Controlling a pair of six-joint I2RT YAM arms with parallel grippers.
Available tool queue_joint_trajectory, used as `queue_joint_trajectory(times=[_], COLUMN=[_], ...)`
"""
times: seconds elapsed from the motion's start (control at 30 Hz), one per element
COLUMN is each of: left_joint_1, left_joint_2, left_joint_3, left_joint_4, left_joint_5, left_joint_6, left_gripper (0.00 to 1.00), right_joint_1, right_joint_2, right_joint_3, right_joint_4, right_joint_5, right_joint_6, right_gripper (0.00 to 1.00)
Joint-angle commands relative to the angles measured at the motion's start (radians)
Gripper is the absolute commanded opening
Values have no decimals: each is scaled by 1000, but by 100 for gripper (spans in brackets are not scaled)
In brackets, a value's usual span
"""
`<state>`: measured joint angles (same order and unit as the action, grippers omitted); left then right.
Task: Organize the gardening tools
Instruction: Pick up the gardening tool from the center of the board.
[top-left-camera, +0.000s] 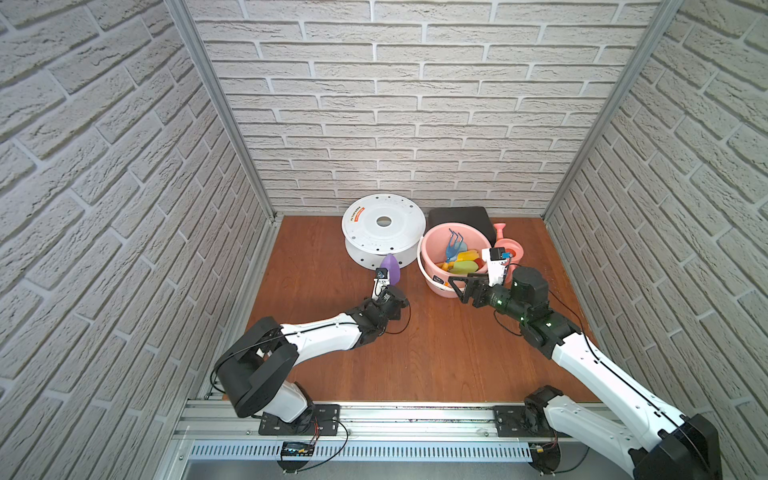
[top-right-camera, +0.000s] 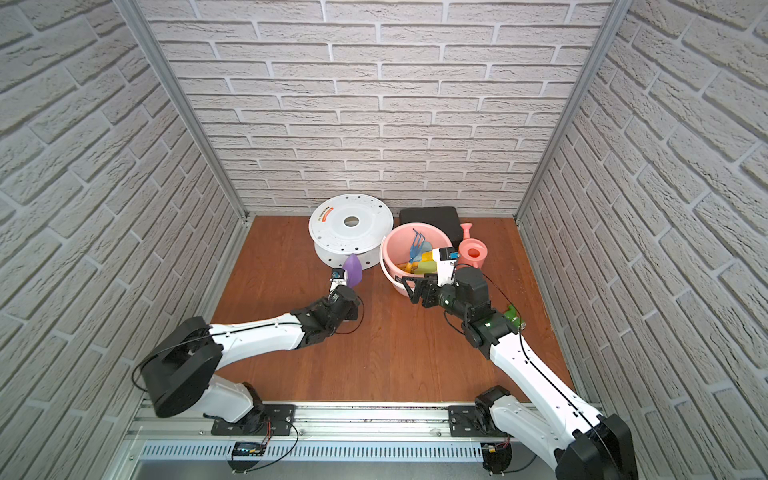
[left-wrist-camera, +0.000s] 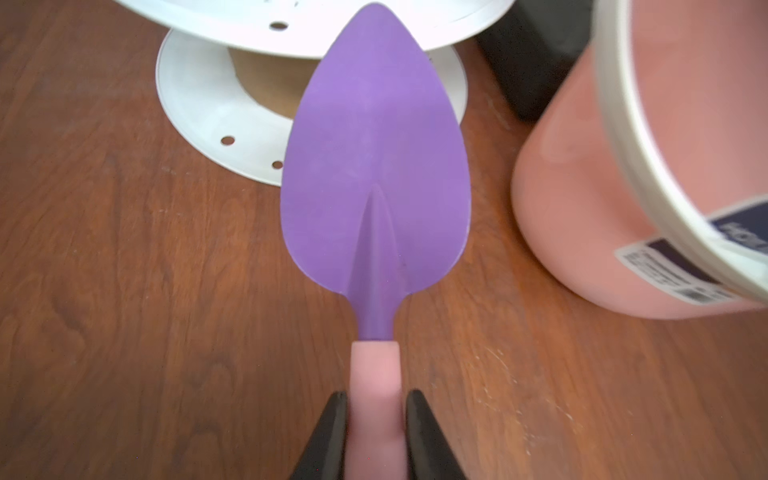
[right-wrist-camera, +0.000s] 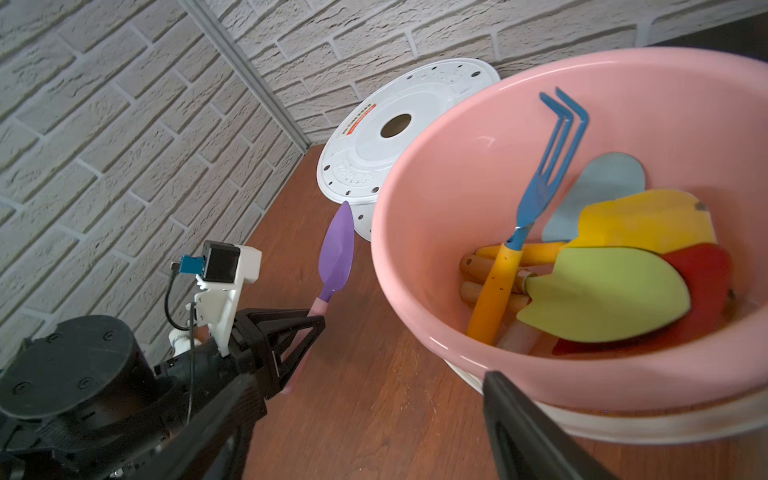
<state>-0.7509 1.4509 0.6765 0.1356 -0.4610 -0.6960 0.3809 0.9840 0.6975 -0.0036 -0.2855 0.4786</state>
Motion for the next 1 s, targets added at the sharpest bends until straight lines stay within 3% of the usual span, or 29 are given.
queue_joint_trajectory(times=[0.0, 0.37, 0.73, 0.9, 0.97], left_joint_1=[-7, -21, -22, -24, -25], left_joint_2=[-88, -315, -408, -393, -390], left_joint_3=[-51, -178, -236, -232, -230], left_joint_4=[171, 204, 236, 248, 246], left_joint_5=[61, 182, 243, 272, 271], left_joint_6=[152, 224, 236, 238, 238], left_gripper=[0, 0, 0, 0, 0], right_joint_1=[53, 221, 236, 235, 235], right_joint_2=[47, 387, 599, 616, 605], right_joint_3=[56, 313, 546, 562, 560], right_joint_4=[31, -47, -186, -174, -171], right_joint_5=[-34, 9, 60, 43, 37], right_joint_6=[-27, -59, -102, -101, -101], right_gripper=[74, 61, 50, 11, 3])
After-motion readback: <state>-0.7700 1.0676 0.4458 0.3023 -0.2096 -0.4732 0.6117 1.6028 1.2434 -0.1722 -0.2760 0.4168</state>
